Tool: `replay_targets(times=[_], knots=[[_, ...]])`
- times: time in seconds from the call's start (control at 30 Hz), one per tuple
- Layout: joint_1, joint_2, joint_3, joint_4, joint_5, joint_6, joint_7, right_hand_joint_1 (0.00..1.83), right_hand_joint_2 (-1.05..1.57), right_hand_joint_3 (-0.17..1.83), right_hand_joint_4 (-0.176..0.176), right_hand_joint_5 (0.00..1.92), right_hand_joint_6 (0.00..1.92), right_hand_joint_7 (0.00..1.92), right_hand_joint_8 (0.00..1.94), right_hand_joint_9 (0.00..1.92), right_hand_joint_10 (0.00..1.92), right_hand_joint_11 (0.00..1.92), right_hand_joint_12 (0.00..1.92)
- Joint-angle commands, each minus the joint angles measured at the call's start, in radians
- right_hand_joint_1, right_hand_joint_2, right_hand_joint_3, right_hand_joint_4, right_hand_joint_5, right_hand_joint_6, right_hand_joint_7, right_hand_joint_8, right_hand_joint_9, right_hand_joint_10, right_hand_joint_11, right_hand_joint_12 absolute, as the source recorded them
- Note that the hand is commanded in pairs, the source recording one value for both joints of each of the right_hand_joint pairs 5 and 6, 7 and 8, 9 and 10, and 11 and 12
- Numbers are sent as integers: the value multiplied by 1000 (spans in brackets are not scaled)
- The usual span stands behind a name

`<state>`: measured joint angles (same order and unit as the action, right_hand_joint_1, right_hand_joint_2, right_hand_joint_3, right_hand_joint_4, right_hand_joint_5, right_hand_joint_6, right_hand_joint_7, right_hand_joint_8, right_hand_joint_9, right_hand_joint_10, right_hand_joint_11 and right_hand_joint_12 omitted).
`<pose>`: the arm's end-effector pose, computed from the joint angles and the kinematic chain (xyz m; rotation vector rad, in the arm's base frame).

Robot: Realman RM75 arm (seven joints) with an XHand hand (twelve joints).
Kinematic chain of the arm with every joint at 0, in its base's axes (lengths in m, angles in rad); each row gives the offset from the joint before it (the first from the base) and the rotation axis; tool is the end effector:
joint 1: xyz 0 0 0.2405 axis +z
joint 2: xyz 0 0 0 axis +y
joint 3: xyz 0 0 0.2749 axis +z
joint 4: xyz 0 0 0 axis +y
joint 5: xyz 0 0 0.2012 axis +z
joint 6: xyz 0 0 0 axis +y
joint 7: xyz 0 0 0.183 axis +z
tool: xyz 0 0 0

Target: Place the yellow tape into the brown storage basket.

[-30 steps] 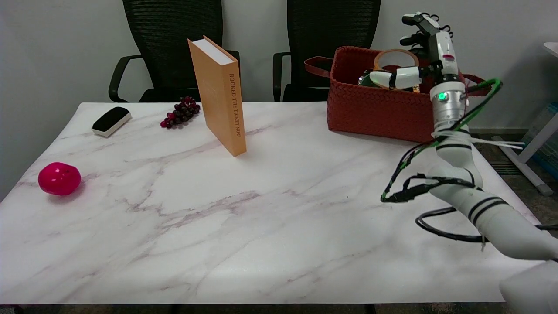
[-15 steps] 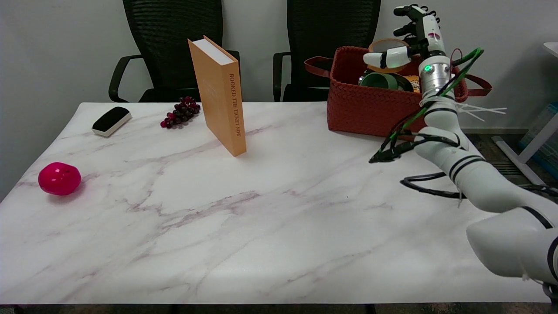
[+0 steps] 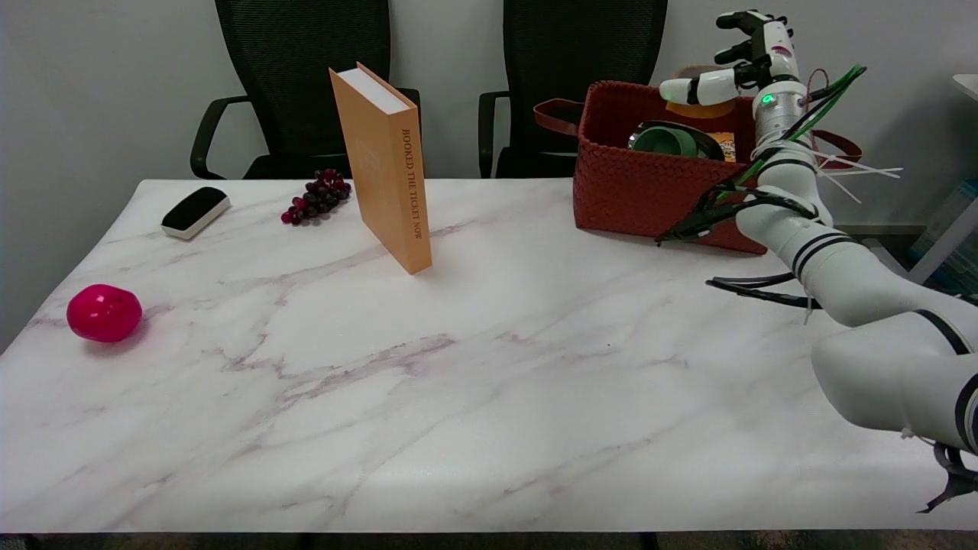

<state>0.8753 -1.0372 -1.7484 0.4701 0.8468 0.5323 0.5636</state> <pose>-0.1293 -0.5080 0.5548 1.0454 -0.1858 1.0138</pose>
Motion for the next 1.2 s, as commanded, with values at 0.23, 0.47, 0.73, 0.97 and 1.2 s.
replay_targets(times=[0.23, 0.47, 0.73, 0.97, 1.2], knots=[[38, 48, -4, -110, 109, -43, -22, 1358, 296, 631, 0, 491, 491, 293, 293, 698, 698, 1805, 1805], [27, 48, -6, -119, 109, -33, -22, 1338, 251, 586, 0, 466, 466, 266, 266, 536, 536, 1666, 1666], [6, 58, -6, -105, 109, -32, -15, 1377, -138, 629, 0, 249, 249, 50, 50, 0, 0, 31, 31], [-17, 64, -6, -84, 109, -30, -12, 1361, -269, 640, 0, 71, 71, 7, 7, 0, 0, 0, 0], [-112, 91, -21, 88, 181, 23, 53, 1246, -476, 686, 0, 0, 0, 0, 0, 0, 0, 0, 0]])
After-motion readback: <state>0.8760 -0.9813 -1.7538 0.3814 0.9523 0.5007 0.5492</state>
